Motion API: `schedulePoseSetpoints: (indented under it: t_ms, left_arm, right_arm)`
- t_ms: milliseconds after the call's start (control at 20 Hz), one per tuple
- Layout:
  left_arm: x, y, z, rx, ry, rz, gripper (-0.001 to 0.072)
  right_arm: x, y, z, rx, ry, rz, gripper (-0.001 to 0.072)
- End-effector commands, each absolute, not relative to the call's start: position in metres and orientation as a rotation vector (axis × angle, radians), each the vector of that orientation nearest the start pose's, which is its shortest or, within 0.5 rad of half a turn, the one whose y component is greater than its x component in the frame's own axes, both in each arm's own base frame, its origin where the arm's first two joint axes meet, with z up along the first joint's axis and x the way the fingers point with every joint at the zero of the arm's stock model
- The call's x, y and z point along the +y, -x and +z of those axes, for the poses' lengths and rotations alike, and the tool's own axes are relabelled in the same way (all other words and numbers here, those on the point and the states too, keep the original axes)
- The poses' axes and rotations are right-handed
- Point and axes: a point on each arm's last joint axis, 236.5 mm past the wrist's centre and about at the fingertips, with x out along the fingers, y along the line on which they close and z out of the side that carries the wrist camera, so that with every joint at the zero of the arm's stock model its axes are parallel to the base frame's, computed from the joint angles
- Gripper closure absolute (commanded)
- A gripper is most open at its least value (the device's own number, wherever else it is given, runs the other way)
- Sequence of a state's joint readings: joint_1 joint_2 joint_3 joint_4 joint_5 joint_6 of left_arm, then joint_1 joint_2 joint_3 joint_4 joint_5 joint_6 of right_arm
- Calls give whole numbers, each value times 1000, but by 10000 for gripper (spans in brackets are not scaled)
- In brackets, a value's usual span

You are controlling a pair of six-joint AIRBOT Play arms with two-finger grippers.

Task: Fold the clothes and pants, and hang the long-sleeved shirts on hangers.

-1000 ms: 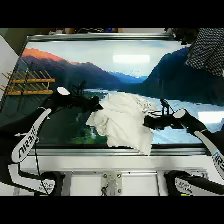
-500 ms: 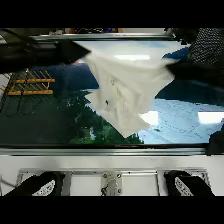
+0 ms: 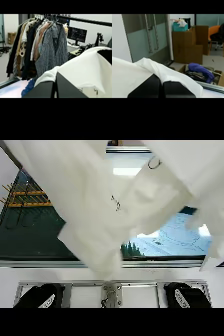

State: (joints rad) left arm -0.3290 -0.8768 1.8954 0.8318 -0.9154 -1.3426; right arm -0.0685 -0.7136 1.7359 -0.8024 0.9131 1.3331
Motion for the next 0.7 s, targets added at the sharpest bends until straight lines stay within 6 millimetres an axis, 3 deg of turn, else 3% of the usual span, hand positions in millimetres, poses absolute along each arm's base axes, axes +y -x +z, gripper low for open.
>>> schedulePoseSetpoints:
  t_ms: [0, 100, 200, 400, 450, 550, 600, 650]
  left_arm:
    - [-198, -248, 536, -108, 241, -819, 701]
    - [-197, -308, 481, 73, 285, -738, 701]
    - [-191, -365, 410, 273, 329, -661, 701]
    - [-186, -461, 257, 589, 425, -524, 701]
    - [-186, -484, 226, 623, 436, -495, 701]
    - [-184, -535, 178, 637, 472, -433, 701]
    - [-185, -554, 163, 644, 474, -422, 700]
    - [-183, -571, 154, 652, 477, -414, 666]
  right_arm:
    - [114, -245, 537, -125, -315, 553, 700]
    - [117, -287, 502, 26, -375, 557, 700]
    - [124, -339, 441, 246, -391, 566, 700]
    - [130, -447, 272, 710, -401, 513, 698]
    - [122, -479, 231, 767, -408, 463, 698]
    - [105, -540, 172, 766, -446, 370, 688]
    - [96, -564, 155, 736, -479, 328, 609]
    - [88, -580, 148, 701, -516, 303, 377]
